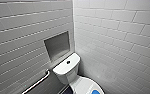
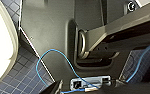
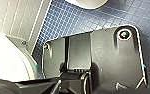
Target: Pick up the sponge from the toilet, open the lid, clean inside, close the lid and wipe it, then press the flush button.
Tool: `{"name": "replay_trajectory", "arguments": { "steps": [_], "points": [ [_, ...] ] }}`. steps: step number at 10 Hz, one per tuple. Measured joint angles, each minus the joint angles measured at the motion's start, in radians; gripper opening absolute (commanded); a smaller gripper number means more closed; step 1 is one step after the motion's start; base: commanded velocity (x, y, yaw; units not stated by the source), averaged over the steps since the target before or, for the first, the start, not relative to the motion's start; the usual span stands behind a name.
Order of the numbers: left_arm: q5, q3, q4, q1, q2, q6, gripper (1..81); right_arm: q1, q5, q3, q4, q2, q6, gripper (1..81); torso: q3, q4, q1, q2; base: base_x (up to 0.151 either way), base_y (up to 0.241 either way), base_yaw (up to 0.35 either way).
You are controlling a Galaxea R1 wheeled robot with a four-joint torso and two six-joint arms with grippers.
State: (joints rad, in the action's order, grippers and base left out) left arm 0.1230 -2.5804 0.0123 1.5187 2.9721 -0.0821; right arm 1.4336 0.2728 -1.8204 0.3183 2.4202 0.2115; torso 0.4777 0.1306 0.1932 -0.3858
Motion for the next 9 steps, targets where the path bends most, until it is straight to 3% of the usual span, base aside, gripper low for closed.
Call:
{"name": "replay_trajectory", "arguments": {
  "steps": [5, 9],
  "points": [
    [0.004, -0.015, 0.0, -0.008, 0.003, 0.0, 81.1, -0.08, 0.071, 0.082, 0.003, -0.112, -0.091, 81.1, 0.166, 0.0, 0.112, -0.175, 0.0, 0.0, 0.0],
    [0.004, -0.019, 0.0, 0.014, 0.003, 0.0, 81.1, -0.156, 0.115, 0.201, 0.008, -0.164, -0.131, 81.1, 0.187, 0.0, 0.193, -0.304, 0.0, 0.0, 0.0]
  ]
}}
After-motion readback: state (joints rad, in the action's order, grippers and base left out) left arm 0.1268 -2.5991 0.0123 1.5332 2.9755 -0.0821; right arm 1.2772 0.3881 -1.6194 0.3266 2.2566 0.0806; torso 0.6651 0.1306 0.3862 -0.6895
